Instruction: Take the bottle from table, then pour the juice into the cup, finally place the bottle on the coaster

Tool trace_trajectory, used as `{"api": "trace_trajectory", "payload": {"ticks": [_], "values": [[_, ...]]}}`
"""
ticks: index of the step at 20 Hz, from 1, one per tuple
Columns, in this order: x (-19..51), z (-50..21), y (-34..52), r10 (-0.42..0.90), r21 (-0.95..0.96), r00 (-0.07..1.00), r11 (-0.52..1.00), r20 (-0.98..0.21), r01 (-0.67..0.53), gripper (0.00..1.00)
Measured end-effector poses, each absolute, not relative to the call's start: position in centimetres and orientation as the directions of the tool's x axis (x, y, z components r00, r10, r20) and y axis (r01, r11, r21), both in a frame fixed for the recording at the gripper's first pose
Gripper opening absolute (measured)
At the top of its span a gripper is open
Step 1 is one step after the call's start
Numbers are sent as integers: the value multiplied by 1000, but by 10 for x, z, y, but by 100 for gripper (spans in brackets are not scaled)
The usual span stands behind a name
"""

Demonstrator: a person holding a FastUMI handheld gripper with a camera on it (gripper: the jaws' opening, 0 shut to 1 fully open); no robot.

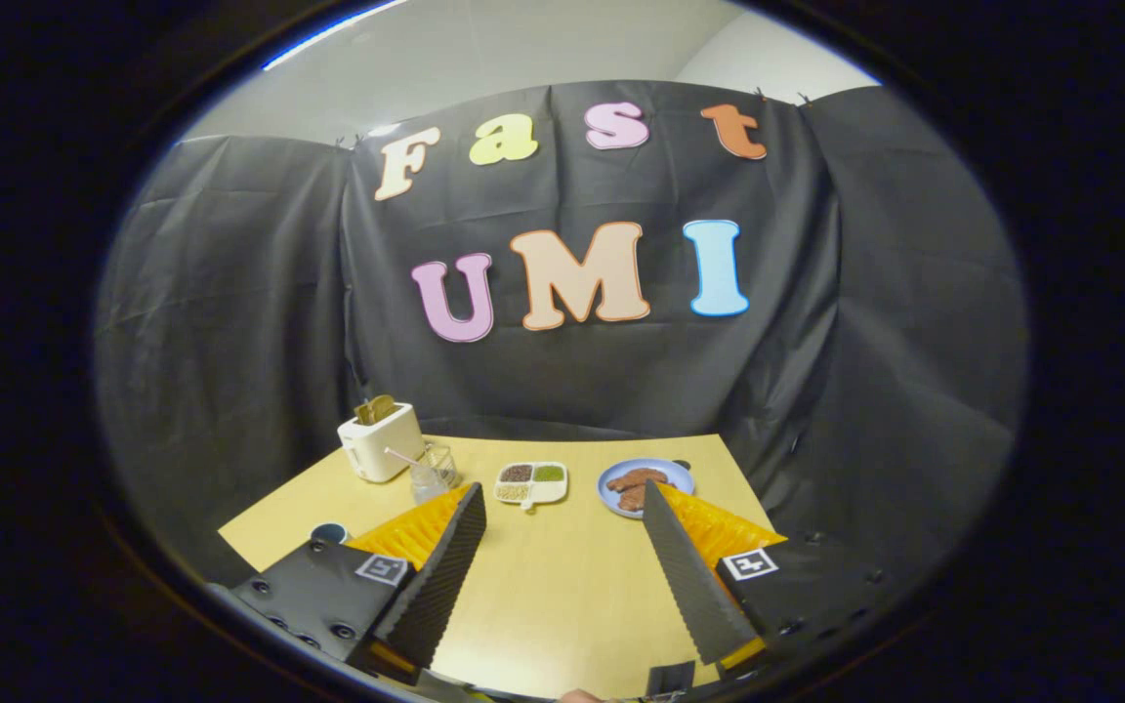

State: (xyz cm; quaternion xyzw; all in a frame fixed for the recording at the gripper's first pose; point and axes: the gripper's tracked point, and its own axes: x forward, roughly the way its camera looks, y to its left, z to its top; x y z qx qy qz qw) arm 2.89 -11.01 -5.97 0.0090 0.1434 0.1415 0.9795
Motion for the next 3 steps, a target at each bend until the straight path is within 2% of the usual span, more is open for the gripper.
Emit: {"api": "trace_trajectory", "payload": {"ticks": [3], "values": [[35,-58,-114,272,59,923,962,-272,-266,99]]}}
